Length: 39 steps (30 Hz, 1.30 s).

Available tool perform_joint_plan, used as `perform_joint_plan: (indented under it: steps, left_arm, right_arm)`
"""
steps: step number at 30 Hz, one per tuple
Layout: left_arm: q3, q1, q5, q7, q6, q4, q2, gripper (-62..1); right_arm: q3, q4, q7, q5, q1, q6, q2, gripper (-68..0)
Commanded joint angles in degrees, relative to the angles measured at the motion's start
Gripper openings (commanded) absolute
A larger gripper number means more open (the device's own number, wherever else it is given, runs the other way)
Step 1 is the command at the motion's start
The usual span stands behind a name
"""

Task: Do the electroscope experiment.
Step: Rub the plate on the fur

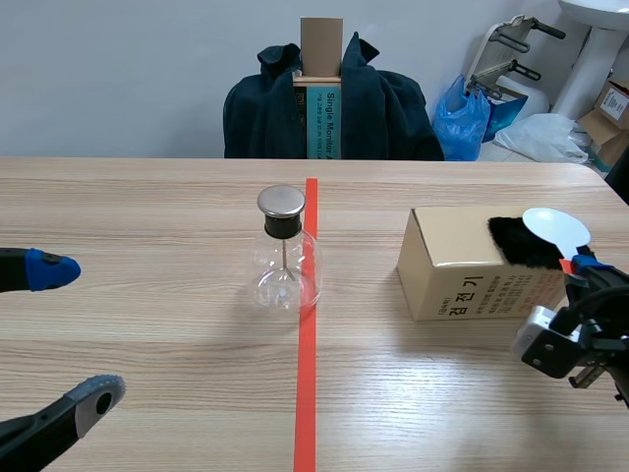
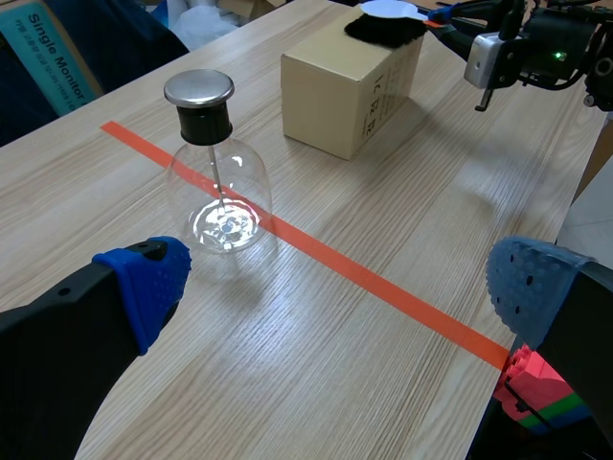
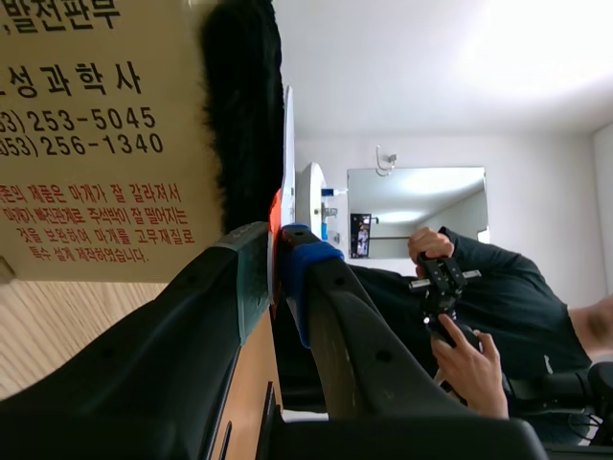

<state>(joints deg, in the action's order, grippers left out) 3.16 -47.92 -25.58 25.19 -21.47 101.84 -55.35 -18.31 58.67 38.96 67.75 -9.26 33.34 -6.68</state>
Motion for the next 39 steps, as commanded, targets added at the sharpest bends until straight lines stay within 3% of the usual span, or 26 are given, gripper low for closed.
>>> perform_joint_plan:
  steps: [1,4,8,10,15,20,22,25,26,30,32,35,36,37,39]
  left_arm:
    - [0.20,0.33,-0.57,0.94,-0.09,0.33,0.59,1.4]
    - [0.20,0.33,-0.57,0.81,-0.09,0.33,0.59,1.4]
    - [0.20,0.33,-0.57,0.74,-0.09,0.33,0.59,1.4]
    - [0.20,0.33,-0.57,0.74,-0.09,0.33,0.59,1.4]
    - [0.20,0.33,-0.57,0.74,-0.09,0.33,0.59,1.4]
    - [0.20,0.33,-0.57,0.74,-0.09,0.33,0.59,1.4]
    - [0.20,0.33,-0.57,0.74,-0.09,0.33,0.59,1.4]
    - [0.20,0.33,-0.57,0.74,-0.09,0.33,0.59,1.4]
    - [0.20,0.33,-0.57,0.74,-0.09,0.33,0.59,1.4]
    - [0.20,0.33,-0.55,0.74,-0.09,0.33,0.96,1.4]
    - [0.20,0.33,-0.55,0.74,-0.09,0.33,1.40,1.4]
    - [0.20,0.31,-0.55,0.74,-0.09,0.33,1.38,1.4]
    - [0.20,0.31,-0.55,0.74,-0.09,0.33,1.38,1.4]
    - [0.20,0.31,-0.55,0.74,-0.09,0.33,1.38,1.4]
    - [0.20,0.31,-0.55,0.74,-0.09,0.33,1.38,1.4]
  right_arm:
    - [-0.37,-0.04,0.00,-0.22,0.17,-0.22,-0.81,-66.9]
    - [-0.37,-0.04,1.09,0.04,-0.50,-1.14,-1.27,-66.9]
    - [-0.37,-0.04,8.72,0.20,-1.86,-1.29,-1.73,-66.8]
    - [-0.37,-0.04,10.08,0.20,-2.03,-0.87,-1.68,-66.8]
    - [-0.37,-0.04,-3.67,0.20,-2.01,0.11,-1.73,-66.8]
    - [0.70,-0.04,3.67,0.52,-2.03,0.98,-1.70,-66.8]
    - [0.74,-0.02,0.48,0.52,-2.01,1.51,-1.73,-66.8]
    - [0.68,-0.02,-8.59,0.96,-2.01,3.30,-1.77,-66.8]
    - [0.72,-0.02,-7.54,1.09,-2.01,3.54,-1.97,-66.8]
    - [0.76,-0.02,8.31,1.05,-2.01,3.50,-2.34,-66.8]
    - [0.76,-0.02,7.30,1.03,-2.01,3.58,-2.25,-66.8]
    - [0.74,-0.02,-3.65,1.01,-1.99,4.63,-2.32,-66.8]
    - [0.74,-0.02,-4.31,1.01,-1.99,4.61,-2.40,-66.8]
    - [0.79,-0.02,-2.73,1.01,-2.01,4.55,-2.54,-66.8]
    - [1.18,-0.02,5.60,0.98,-2.01,4.39,-2.51,-66.8]
